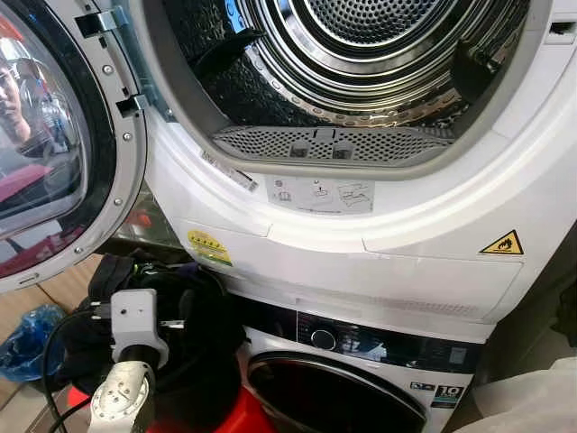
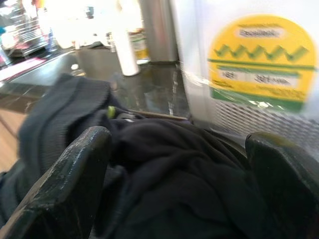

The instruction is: Clothes washing

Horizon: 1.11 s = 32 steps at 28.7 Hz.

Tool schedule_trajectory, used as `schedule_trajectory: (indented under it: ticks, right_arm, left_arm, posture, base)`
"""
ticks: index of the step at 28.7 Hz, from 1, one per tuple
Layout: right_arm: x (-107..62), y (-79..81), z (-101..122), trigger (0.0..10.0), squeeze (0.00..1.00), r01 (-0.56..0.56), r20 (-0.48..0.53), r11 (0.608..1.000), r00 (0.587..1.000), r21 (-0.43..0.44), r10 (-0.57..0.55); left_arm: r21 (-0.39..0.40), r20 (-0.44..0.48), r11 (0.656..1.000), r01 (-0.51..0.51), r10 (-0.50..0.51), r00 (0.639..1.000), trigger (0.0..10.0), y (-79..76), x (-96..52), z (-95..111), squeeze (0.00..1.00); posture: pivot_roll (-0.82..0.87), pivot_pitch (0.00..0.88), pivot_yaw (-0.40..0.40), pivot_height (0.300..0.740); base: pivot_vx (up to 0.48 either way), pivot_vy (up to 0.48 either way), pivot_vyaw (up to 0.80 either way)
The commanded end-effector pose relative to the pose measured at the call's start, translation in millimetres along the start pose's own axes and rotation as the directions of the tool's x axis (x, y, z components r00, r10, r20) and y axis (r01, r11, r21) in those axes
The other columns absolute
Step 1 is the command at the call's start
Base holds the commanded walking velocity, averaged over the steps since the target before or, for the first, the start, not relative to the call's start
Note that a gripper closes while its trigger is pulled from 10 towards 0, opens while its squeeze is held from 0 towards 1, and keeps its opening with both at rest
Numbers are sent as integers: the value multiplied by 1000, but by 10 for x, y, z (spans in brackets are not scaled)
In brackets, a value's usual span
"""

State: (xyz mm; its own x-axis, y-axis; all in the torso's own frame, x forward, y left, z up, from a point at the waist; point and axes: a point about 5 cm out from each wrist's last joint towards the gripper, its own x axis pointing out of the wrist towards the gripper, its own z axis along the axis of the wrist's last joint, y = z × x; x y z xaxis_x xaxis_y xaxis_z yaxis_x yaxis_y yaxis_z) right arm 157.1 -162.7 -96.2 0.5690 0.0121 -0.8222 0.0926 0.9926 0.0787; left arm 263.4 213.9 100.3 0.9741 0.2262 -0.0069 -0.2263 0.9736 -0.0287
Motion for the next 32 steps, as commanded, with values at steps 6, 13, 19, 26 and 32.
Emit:
schedule_trajectory:
  ticks: [6, 13, 19, 26, 32]
  right_arm:
    - [6, 63, -8, 10000, 0, -18, -11, 1000, 1000, -3, 18]
    - [-1, 37, -28, 10000, 0, -14, -17, 1000, 1000, -7, 14]
    - [0, 34, -23, 10000, 0, -13, -16, 1000, 1000, -8, 13]
    - [8, 60, 2, 10000, 0, -21, -11, 1000, 1000, -12, 21]
    - [11, 58, 14, 10000, 0, -22, -8, 1000, 1000, -15, 21]
  left_arm:
    - [-56, -18, 991, -119, 118, 993, 10000, 200, 53, 6, 1000]
    - [-68, -3, 975, -212, 212, 977, 10000, 380, 85, 64, 1000]
    - [-44, 14, 973, -227, 228, 974, 10000, 414, 99, 114, 1000]
    - [-53, 15, 961, -273, 274, 962, 10000, 470, 115, 139, 1000]
    - [-94, -5, 962, -258, 259, 966, 10000, 490, 167, 134, 1000]
  posture:
    - [37, 0, 136, 740]
    - [40, 0, 134, 740]
    - [41, 0, 134, 740]
    - [45, 0, 132, 740]
    - [43, 0, 129, 740]
  base:
    - [0, 0, 0]
    - [0, 0, 0]
    - [0, 0, 0]
    - [0, 0, 0]
    - [0, 0, 0]
